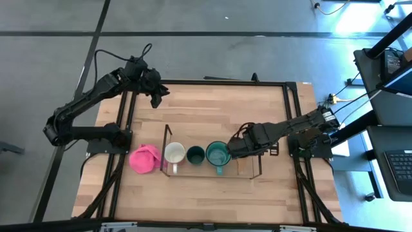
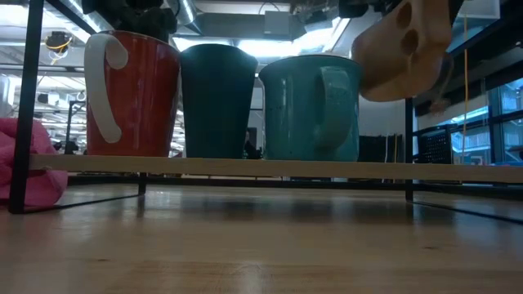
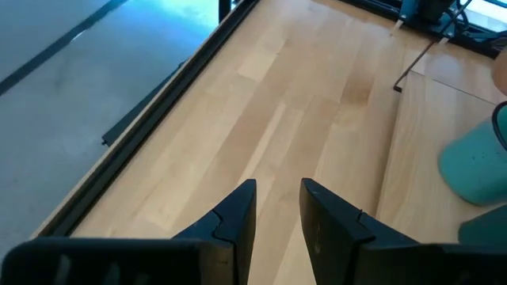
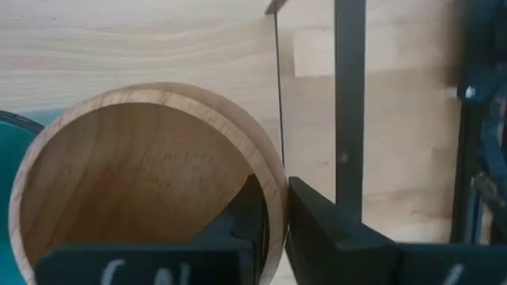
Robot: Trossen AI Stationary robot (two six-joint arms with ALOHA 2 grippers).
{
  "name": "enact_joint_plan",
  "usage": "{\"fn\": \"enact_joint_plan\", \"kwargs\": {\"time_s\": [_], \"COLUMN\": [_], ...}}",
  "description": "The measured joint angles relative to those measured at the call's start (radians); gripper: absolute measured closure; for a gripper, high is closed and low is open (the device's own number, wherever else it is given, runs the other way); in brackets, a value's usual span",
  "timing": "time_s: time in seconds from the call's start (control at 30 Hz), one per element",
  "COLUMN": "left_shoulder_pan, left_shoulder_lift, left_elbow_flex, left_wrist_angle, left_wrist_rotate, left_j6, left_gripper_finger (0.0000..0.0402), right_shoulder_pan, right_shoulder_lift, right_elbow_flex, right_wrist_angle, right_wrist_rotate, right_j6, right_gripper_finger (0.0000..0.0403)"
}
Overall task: Stack small to large cups/mugs on shelf
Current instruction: Put the wooden mug on the shelf
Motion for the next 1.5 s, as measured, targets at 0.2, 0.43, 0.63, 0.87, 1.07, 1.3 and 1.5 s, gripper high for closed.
{"fn": "enact_joint_plan", "kwargs": {"time_s": [0.2, 0.43, 0.63, 0.87, 1.07, 1.3, 1.5], "left_shoulder_pan": [0.0, 0.0, 0.0, 0.0, 0.0, 0.0, 0.0], "left_shoulder_lift": [0.001, 0.001, 0.001, 0.001, 0.001, 0.001, 0.001], "left_elbow_flex": [0.0, 0.0, 0.0, 0.0, 0.0, 0.0, 0.0], "left_wrist_angle": [0.002, 0.019, 0.036, 0.036, 0.036, 0.035, 0.035], "left_wrist_rotate": [0.001, 0.0, 0.0, 0.0, 0.0, -0.001, -0.001], "left_j6": [0.0, 0.0, 0.005, 0.006, 0.012, 0.023, 0.025], "left_gripper_finger": [0.0308, 0.0308, 0.0308, 0.0308, 0.0308, 0.0308, 0.0308], "right_shoulder_pan": [0.051, 0.101, 0.101, 0.091, 0.07, 0.066, 0.066], "right_shoulder_lift": [0.0, 0.0, 0.0, 0.0, 0.001, 0.001, 0.001], "right_elbow_flex": [-0.011, -0.053, -0.1, -0.169, -0.219, -0.219, -0.219], "right_wrist_angle": [0.003, 0.026, 0.083, 0.093, 0.147, 0.149, 0.146], "right_wrist_rotate": [-0.051, -0.063, -0.07, -0.065, -0.067, -0.03, -0.03], "right_j6": [0.07, 0.143, 0.154, 0.15, 0.139, 0.125, 0.116], "right_gripper_finger": [0.0356, 0.0356, 0.0355, 0.0354, 0.0353, 0.035, 0.0337]}}
